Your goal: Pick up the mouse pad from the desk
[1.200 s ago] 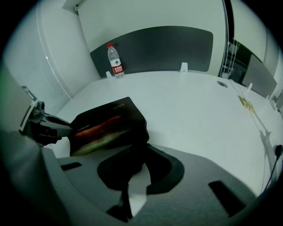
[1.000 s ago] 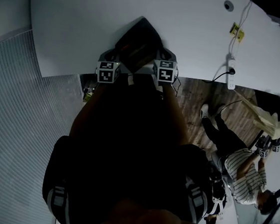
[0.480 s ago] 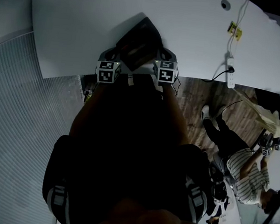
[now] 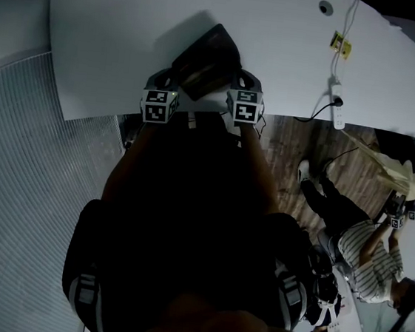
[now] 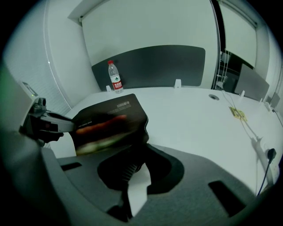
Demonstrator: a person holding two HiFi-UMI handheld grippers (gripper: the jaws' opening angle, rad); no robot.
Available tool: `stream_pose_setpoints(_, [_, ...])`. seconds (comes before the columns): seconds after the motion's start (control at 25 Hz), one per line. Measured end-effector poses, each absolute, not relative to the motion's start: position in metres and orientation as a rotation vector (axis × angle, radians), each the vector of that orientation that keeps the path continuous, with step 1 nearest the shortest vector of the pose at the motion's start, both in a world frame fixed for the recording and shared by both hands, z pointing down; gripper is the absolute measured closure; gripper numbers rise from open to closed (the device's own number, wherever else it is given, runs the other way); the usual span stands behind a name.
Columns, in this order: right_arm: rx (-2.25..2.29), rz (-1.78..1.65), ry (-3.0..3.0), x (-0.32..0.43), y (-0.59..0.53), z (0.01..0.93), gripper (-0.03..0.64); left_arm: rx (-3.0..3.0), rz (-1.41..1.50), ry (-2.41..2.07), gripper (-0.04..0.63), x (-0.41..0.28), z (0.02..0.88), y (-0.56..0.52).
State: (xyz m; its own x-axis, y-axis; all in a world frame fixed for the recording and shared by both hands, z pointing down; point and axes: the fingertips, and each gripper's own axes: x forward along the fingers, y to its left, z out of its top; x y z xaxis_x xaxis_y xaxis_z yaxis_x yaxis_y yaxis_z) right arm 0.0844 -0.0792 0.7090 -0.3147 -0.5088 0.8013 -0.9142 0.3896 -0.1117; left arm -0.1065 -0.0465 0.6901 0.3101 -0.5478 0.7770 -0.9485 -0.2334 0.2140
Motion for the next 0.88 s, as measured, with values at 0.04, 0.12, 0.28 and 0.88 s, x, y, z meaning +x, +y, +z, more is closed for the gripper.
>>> stream_pose_setpoints(0.04, [1.225,0.747,-1.968,0.084,-0.081,0.706,0.584,1.904,0.742,-1.333,0.565,-0.107,0.687,-0.048])
stream_pose_setpoints(0.12, [1.238,0.737,-1.981,0.084,-0.083,0.699,0.584,1.922,0.732,-1.348,0.565,-0.107,0.680,-0.051])
stream_pose_setpoints(0.28, [1.259,0.711,-1.999,0.084,-0.088,0.684,0.584,1.947,0.711,-1.363,0.565,-0.106,0.666,-0.057])
stream_pose_setpoints(0.88, [1.346,0.634,-2.068,0.076,-0.102,0.638,0.586,2.045,0.620,-1.414,0.565,-0.113,0.617,-0.073])
